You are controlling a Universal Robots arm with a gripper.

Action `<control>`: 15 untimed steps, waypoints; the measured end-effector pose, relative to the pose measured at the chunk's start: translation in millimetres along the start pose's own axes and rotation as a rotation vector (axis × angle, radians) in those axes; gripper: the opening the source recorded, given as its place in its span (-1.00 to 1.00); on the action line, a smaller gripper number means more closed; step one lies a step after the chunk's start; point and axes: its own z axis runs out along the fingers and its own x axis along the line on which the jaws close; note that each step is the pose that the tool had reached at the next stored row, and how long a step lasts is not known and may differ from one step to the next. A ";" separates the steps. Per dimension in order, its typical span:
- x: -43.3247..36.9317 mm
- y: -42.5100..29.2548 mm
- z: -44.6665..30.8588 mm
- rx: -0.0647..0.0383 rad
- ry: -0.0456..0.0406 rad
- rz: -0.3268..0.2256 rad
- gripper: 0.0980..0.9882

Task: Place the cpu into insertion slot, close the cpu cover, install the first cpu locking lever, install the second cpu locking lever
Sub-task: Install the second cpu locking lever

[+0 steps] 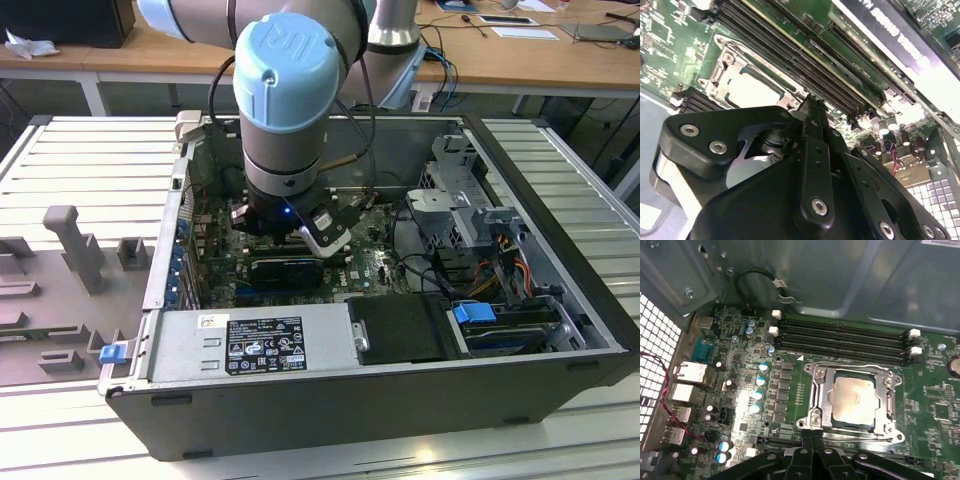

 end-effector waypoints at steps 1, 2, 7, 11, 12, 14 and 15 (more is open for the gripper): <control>0.8 -0.4 1.5 0.000 0.0000 0.000 -0.98; 1.1 -1.4 4.1 0.000 0.0000 0.000 -0.98; 1.8 -4.1 12.2 -0.012 -0.0017 0.000 -0.98; 1.9 -4.4 14.2 -0.027 -0.0036 0.000 -0.98; 1.9 -4.3 14.5 -0.031 -0.0042 0.000 -0.98; 1.8 -4.4 15.8 -0.039 -0.0054 0.000 -0.98; 1.9 -4.5 16.3 -0.041 -0.0056 0.000 -0.98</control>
